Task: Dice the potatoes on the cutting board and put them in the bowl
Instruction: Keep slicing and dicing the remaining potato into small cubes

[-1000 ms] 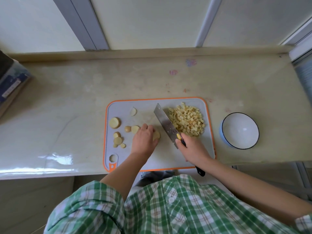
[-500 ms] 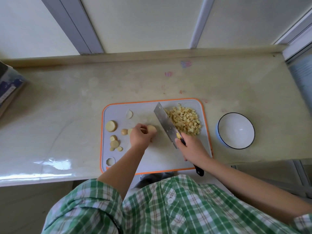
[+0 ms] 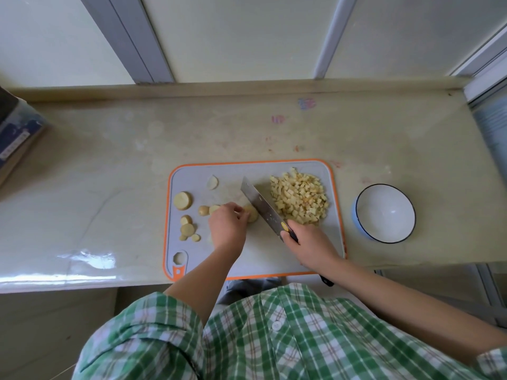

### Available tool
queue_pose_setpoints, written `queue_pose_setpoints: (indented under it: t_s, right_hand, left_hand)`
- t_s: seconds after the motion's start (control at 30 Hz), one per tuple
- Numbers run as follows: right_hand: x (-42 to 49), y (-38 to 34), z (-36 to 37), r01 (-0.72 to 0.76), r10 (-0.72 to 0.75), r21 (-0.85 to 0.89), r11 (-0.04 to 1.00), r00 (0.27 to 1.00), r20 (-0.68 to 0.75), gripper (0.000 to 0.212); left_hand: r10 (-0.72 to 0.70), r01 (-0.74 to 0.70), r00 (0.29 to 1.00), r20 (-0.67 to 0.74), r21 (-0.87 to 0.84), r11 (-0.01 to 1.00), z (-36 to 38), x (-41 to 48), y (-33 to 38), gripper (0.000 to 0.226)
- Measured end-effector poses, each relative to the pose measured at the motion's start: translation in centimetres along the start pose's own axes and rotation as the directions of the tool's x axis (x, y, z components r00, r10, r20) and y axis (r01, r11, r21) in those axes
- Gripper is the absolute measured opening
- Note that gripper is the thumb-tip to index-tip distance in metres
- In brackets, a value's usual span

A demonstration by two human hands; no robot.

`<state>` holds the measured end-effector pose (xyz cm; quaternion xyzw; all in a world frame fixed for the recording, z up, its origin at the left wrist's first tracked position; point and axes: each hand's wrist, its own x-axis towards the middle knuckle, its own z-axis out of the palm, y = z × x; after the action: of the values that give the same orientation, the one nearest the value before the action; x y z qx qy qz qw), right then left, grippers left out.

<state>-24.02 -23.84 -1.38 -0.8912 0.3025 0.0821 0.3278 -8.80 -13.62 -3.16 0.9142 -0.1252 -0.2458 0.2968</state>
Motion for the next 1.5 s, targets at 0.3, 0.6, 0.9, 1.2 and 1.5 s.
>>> queue_pose_setpoints:
  t_s: [0.3,0.6,0.9,1.2,1.5]
  right_hand:
    - [0.3,-0.7,-0.5,0.012,-0.012,0.013,1.0,0.999,-0.043,0.032]
    - [0.8,-0.4,-1.6,0.075,-0.074,-0.112,0.991,0.997,0.015,0.027]
    - [0.0,-0.4,-1.0,0.049,-0.05,-0.083,0.995,0.999,-0.005,0.026]
    - [-0.3,-1.0,-0.3,0.045,-0.047,-0.089,0.995,0.999,-0.02,0.022]
    - [0.3,-1.4,0.6,0.021,-0.019,-0.123,0.992,1.0,0.023,0.017]
  left_hand:
    - [0.008,-0.007,0.999,0.037,-0.01,1.0,0.7,-0.1,0.2,0.013]
    - [0.084,-0.084,0.993,0.078,-0.01,0.996,1.2,-0.2,0.1,0.009]
    - [0.15,-0.152,0.987,0.058,0.02,0.988,1.0,-0.2,-0.1,0.011]
    - [-0.031,0.034,0.997,0.065,-0.035,0.999,1.0,-0.4,0.5,0.007]
    - [-0.097,0.106,0.988,0.116,-0.077,0.991,1.0,0.2,0.6,0.025]
